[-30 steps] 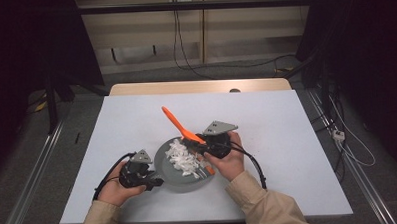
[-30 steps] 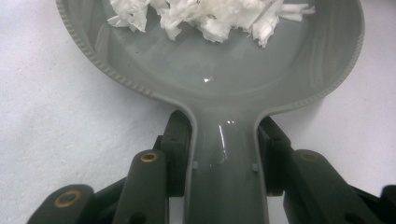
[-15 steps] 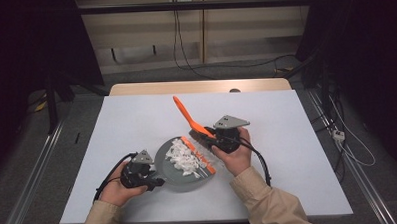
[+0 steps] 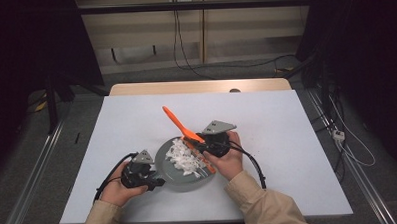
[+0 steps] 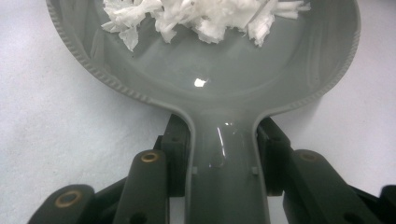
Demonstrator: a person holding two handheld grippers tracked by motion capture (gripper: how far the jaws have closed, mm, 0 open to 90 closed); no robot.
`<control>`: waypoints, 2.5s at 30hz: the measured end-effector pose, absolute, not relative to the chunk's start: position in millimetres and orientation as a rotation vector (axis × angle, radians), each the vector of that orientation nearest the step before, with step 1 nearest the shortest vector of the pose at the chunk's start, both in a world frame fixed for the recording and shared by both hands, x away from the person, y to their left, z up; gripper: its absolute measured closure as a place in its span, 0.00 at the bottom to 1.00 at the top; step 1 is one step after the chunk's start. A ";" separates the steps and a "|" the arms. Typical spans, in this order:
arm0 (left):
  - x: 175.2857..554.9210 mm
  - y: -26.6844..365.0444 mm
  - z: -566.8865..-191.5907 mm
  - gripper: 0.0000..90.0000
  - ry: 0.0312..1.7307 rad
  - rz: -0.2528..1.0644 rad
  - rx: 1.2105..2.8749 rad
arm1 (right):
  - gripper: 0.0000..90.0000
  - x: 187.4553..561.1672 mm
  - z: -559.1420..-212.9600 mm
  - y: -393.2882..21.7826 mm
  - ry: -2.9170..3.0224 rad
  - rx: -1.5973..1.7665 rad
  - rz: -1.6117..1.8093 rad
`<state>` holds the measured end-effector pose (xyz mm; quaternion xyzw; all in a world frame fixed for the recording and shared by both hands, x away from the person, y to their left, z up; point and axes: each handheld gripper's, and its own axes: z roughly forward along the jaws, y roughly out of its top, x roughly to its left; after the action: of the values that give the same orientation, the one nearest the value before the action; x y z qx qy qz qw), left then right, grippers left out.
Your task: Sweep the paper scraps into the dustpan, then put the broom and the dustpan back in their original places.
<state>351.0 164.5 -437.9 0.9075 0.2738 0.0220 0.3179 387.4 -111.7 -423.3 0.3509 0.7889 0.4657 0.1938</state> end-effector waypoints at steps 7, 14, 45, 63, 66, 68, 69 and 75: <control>350.5 163.8 -437.6 0.71 0.707 0.054 2.393 | 0.80 382.7 -410.6 -122.9 2.176 0.993 1.364; 346.8 161.0 -437.1 0.71 0.693 0.032 2.387 | 0.80 389.7 -415.8 -141.0 2.120 1.049 1.285; 338.0 151.0 -436.4 0.71 0.600 -0.018 2.406 | 0.80 407.0 -407.9 -142.1 2.283 1.199 0.948; 334.8 137.4 -437.8 0.71 0.634 -0.013 2.396 | 0.79 354.8 -422.4 -128.6 2.108 1.215 1.161; 334.8 137.7 -437.5 0.71 0.640 -0.010 2.394 | 0.79 352.2 -420.9 -120.6 2.106 1.199 1.198; 334.7 137.3 -437.7 0.71 0.641 0.011 2.400 | 0.80 350.4 -415.9 -120.4 2.121 1.204 1.249; 334.5 136.8 -437.9 0.70 0.643 0.018 2.400 | 0.80 349.8 -413.5 -121.0 2.129 1.213 1.292; 332.6 135.7 -439.1 0.69 0.645 0.049 2.398 | 0.80 349.8 -406.3 -127.2 2.114 1.202 1.340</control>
<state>332.6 135.7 -439.1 0.9136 0.2459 0.0186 0.3232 349.8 -127.2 -406.3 0.4258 0.7488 0.4746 0.1812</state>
